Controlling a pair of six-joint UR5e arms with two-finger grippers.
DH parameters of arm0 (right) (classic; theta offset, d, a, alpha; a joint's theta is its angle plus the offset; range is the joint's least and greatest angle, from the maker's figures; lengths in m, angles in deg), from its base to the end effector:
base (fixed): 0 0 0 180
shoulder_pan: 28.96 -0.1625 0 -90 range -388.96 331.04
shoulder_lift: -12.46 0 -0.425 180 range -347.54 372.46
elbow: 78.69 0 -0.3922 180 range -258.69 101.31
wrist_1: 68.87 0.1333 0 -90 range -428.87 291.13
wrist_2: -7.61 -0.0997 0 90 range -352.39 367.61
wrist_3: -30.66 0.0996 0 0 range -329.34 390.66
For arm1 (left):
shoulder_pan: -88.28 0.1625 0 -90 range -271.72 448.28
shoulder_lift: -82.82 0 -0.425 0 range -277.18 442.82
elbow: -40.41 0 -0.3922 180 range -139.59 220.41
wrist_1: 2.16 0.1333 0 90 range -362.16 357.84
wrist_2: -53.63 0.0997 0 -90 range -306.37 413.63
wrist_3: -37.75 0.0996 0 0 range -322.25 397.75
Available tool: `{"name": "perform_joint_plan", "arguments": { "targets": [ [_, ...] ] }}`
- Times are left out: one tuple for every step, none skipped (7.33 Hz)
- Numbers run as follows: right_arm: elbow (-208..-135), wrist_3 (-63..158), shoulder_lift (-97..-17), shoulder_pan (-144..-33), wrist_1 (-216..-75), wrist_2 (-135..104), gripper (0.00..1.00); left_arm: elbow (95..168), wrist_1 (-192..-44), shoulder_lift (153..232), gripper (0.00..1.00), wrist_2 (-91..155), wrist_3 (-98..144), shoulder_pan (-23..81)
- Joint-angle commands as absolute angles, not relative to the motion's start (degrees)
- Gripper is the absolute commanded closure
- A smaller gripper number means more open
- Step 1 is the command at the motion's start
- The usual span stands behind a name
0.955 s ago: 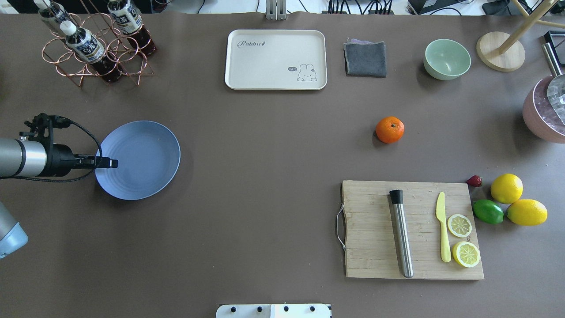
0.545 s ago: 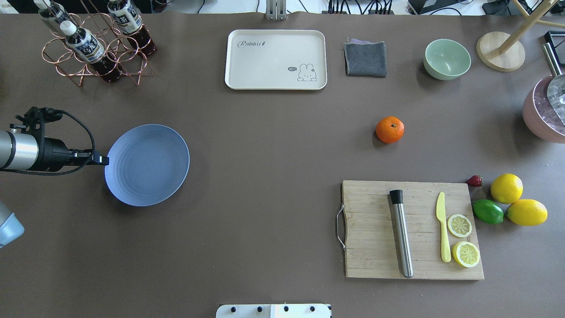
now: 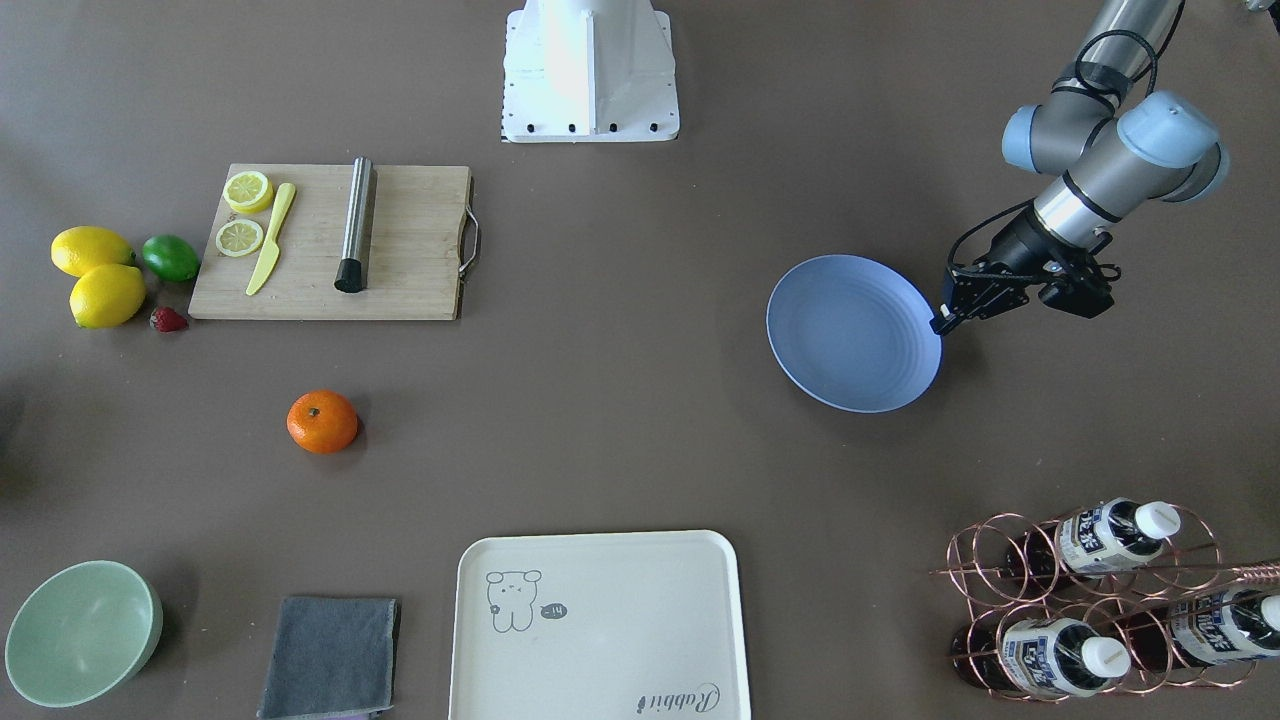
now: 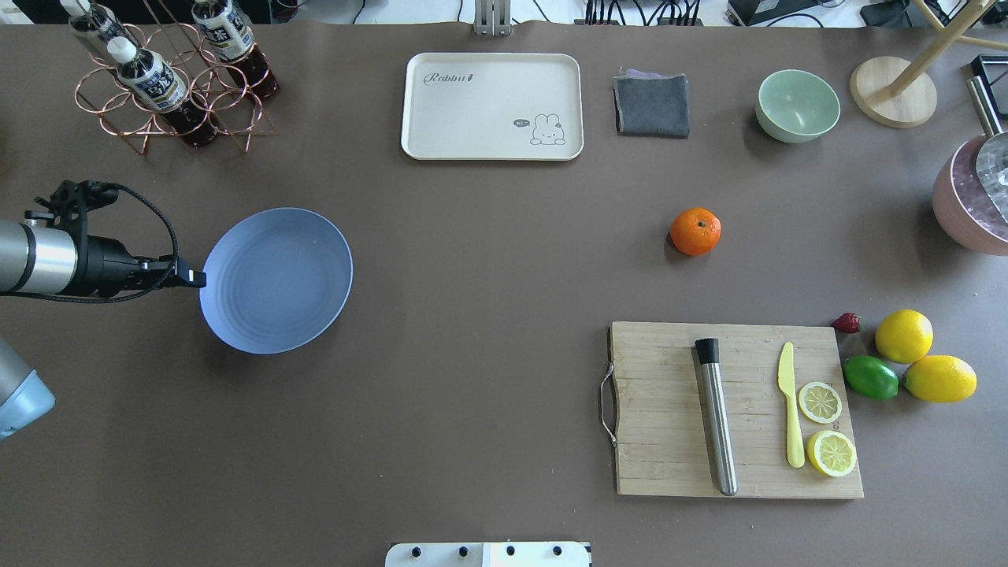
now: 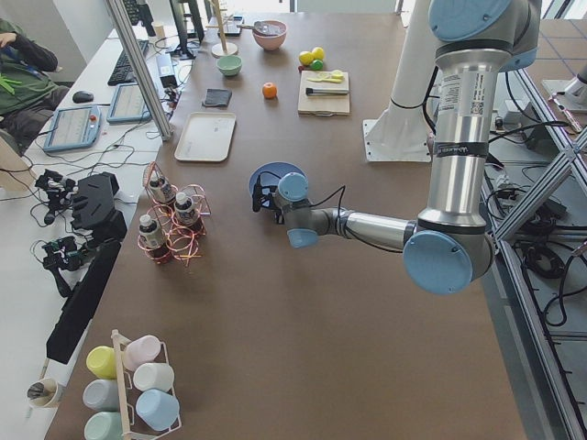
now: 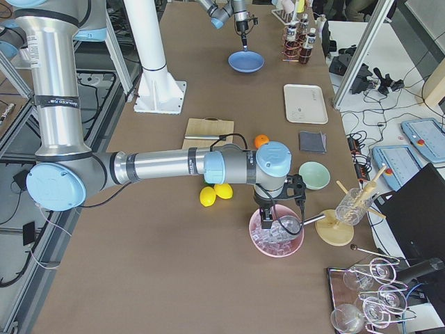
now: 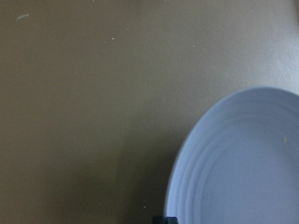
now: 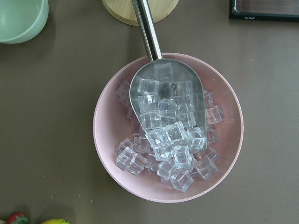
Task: Pick orange to plate
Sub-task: 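Slide the blue plate to table center with left gripper while right arm reaches in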
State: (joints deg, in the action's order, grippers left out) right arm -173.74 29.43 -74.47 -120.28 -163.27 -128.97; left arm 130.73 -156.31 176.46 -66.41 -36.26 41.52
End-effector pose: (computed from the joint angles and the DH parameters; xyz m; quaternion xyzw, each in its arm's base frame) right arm 0.0728 -0.5134 0.5933 0.0386 -0.3944 -0.0121 0.9180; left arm 0.3060 -0.4472 0.4992 0.0983 0.5736 -0.0724 0.8100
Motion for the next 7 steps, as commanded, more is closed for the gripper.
{"name": "perform_joint_plan", "arguments": {
  "targets": [
    [-173.88,29.26,-74.64,-120.28,-163.18,-128.89,0.0,138.2,-140.5,182.89,1.0,-65.56,-38.45,41.69],
    [-173.96,29.25,-74.64,-120.28,-163.18,-128.89,0.0,140.06,-136.85,184.41,1.0,-62.94,-38.54,42.3],
    [-174.57,29.25,-74.9,-120.19,-163.09,-128.71,0.0,140.08,-132.46,187.99,1.0,-60.65,-38.63,44.22],
    [-175.1,29.34,-74.81,-119.75,-163.09,-128.71,0.0,140.08,-125.8,193.16,1.0,-56.45,-38.8,47.11],
    [-176.06,29.52,-74.38,-118.27,-163.18,-128.71,0.0,140.08,-120.08,197.39,1.0,-51.97,-38.81,50.97],
    [-177.46,34.91,-72.72,-115.21,-163.18,-128.62,0.0,139.91,-119.59,198.39,1.0,-49.93,-41.24,53.36],
    [-178.7,44.1,-69.57,-110.83,-163.18,-128.54,0.0,139.82,-119.58,199.01,1.0,-49.47,-43.27,54.69]
  ]
}}
